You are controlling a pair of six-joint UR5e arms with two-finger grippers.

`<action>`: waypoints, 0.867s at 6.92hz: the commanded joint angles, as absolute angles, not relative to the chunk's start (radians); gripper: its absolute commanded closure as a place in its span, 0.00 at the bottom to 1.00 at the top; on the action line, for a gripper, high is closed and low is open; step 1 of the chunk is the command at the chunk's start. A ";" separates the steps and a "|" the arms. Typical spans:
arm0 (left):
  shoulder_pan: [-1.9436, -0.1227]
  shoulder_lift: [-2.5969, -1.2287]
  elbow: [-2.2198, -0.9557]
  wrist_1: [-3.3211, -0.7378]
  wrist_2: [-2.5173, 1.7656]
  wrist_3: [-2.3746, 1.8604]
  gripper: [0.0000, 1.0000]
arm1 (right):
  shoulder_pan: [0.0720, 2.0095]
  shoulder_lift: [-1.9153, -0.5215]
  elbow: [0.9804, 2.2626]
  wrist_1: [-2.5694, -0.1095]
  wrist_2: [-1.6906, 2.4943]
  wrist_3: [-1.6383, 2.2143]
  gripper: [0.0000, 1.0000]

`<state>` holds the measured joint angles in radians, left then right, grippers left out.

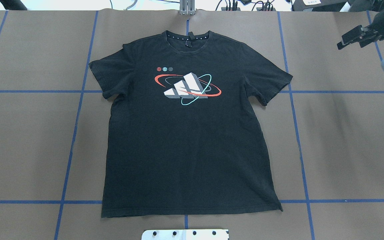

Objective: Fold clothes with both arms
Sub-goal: 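Move the right gripper to the sleeve nearest it and grasp it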

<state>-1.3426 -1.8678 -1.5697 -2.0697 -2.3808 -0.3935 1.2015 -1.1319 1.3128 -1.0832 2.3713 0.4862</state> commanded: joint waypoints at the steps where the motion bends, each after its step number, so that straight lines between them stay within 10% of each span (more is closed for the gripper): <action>1: -1.336 -1.867 -1.508 -2.245 -2.369 -0.523 0.00 | 1.105 -1.097 1.292 -1.060 2.250 0.495 0.01; 6: -1.304 -1.875 -1.502 -2.253 -2.367 -0.581 0.00 | 0.994 -1.048 1.164 -0.919 2.185 0.572 0.07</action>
<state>-1.3046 -1.8741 -1.5038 -2.2529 -2.3670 -0.5789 1.0188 -1.0498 1.1771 -0.9326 2.2158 0.5664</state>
